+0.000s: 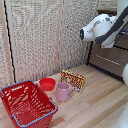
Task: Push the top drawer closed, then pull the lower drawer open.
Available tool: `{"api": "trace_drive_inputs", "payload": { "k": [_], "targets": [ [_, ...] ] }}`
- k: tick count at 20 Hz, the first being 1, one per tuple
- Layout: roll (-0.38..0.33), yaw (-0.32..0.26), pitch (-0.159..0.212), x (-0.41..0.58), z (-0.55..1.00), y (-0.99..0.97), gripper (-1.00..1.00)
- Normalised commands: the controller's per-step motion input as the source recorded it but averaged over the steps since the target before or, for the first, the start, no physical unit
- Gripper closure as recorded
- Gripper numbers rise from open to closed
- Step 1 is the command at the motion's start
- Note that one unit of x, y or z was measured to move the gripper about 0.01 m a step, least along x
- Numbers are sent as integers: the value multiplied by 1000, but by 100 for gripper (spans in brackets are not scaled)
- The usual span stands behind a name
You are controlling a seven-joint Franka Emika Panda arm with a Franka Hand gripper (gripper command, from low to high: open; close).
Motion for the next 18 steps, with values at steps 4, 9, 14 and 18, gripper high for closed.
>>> {"api": "trace_drive_inputs", "payload": {
  "k": [4,9,14,18],
  "targets": [
    [-42,0,0,136,-29,479,-100],
    [-3,0,0,98,-191,412,-100],
    [89,0,-40,39,-380,133,-100],
    [151,0,-76,17,-471,0,-100]
  ]
}}
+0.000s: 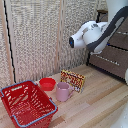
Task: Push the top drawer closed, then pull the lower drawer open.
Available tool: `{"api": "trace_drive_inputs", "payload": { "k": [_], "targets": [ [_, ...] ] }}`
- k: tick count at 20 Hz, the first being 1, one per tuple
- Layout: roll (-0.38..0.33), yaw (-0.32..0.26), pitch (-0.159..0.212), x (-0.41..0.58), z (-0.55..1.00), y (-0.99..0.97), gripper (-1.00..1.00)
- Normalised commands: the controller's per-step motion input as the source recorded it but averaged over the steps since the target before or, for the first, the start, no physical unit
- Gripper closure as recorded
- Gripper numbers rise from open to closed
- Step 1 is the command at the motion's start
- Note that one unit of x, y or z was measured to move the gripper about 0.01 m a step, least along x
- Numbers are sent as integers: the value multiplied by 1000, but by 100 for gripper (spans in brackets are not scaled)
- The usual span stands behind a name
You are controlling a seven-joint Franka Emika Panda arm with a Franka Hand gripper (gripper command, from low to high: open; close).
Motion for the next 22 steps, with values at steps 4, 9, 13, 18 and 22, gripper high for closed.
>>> {"api": "trace_drive_inputs", "payload": {
  "k": [4,9,13,18,22],
  "targets": [
    [128,1,-121,24,-505,0,-100],
    [98,10,-112,62,-512,-9,-100],
    [10,10,-22,85,-525,-56,-100],
    [-125,1,43,167,-402,-144,-100],
    [-222,0,5,198,-72,-129,-100]
  ]
}}
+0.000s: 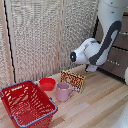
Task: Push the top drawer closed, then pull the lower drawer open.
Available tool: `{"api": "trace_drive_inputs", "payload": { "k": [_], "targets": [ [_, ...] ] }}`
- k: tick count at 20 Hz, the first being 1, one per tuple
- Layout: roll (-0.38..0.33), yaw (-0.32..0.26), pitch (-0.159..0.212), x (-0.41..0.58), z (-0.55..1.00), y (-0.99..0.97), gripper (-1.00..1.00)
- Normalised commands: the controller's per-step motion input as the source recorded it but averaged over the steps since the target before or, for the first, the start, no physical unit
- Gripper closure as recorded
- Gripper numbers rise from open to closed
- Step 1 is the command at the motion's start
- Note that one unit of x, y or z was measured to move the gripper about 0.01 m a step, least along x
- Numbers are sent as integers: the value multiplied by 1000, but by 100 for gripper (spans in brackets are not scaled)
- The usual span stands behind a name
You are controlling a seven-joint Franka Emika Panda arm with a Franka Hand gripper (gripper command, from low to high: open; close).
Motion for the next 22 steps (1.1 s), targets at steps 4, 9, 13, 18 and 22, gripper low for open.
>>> {"api": "trace_drive_inputs", "payload": {
  "k": [4,9,13,18,22],
  "targets": [
    [-253,-24,0,288,89,-169,-100],
    [-146,-43,3,290,179,-239,-100],
    [-20,-3,31,143,44,-425,-100],
    [2,24,52,55,0,-497,100],
    [4,32,56,77,0,-359,100]
  ]
}}
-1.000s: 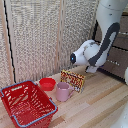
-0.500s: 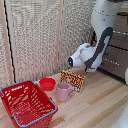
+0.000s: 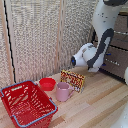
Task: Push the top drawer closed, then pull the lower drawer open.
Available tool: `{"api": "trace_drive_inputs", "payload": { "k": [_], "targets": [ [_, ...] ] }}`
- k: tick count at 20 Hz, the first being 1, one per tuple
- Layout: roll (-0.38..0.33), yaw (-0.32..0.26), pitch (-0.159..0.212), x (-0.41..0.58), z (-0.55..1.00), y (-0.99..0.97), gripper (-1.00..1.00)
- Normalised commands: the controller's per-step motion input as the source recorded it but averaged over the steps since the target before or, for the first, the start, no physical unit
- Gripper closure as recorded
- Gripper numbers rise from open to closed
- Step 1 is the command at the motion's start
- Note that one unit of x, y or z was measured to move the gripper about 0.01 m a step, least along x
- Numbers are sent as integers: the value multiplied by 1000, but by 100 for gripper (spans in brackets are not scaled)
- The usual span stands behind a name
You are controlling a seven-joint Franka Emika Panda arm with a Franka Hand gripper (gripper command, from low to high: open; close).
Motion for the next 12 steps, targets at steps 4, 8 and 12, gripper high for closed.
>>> {"api": "trace_drive_inputs", "payload": {
  "k": [4,8,12],
  "targets": [
    [0,-8,10,186,0,-49,100],
    [-6,-44,8,197,0,69,100],
    [-62,-31,19,224,-36,253,100]
  ]
}}
